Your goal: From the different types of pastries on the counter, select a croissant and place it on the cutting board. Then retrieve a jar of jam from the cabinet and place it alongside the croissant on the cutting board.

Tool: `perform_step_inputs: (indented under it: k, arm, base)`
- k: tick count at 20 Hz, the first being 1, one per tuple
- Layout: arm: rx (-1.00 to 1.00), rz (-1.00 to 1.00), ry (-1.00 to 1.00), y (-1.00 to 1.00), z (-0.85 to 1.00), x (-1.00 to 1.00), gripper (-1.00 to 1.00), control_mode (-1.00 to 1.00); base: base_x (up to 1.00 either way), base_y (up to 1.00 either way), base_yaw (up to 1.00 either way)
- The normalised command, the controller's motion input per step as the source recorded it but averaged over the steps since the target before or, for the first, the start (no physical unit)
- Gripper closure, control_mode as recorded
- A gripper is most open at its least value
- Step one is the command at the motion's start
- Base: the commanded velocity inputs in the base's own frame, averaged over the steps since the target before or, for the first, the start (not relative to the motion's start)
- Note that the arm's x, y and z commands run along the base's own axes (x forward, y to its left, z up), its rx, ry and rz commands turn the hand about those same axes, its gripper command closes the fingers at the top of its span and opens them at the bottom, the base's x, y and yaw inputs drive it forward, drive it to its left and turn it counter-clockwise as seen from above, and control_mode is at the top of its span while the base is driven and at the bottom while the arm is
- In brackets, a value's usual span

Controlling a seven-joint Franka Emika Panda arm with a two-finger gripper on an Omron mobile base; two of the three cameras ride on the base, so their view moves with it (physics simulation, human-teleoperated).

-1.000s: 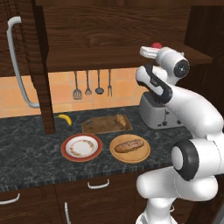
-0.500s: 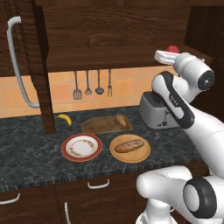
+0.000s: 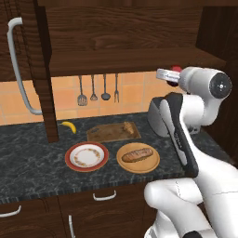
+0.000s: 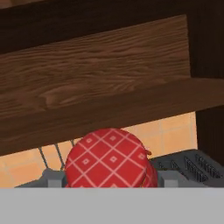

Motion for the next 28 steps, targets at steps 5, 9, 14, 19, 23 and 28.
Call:
perform_step_inputs:
  k: [5, 9, 14, 19, 23, 28]
  arm:
    - [0.07, 0.05, 0.12, 0.12, -0.48, -1.00, 1.00, -1.00]
    - [0.01, 0.08, -0.10, 0.00, -0.50, -0.98, 1.00, -1.00]
    - [-0.02, 0.11, -0.03, 0.19, -0.92, -0.12, 1.00, -1.00]
    - [-0.03, 0.01, 0.02, 0.40, -0.85, -0.03, 1.00, -1.00]
    - [-0.05, 0.00, 0.00, 0.42, -0.87, 0.00, 1.00, -1.00]
    - [-0.11, 0.00, -0.02, 0.48, -0.79, 0.13, 1.00, -1.00]
  base:
    - [0.00, 0.00, 0.00]
    - [0.00, 0.00, 0.00]
    - [0.00, 0.00, 0.00]
    - [0.00, 0.00, 0.00]
    - [0.00, 0.00, 0.00]
    - [0.00, 0.00, 0.00]
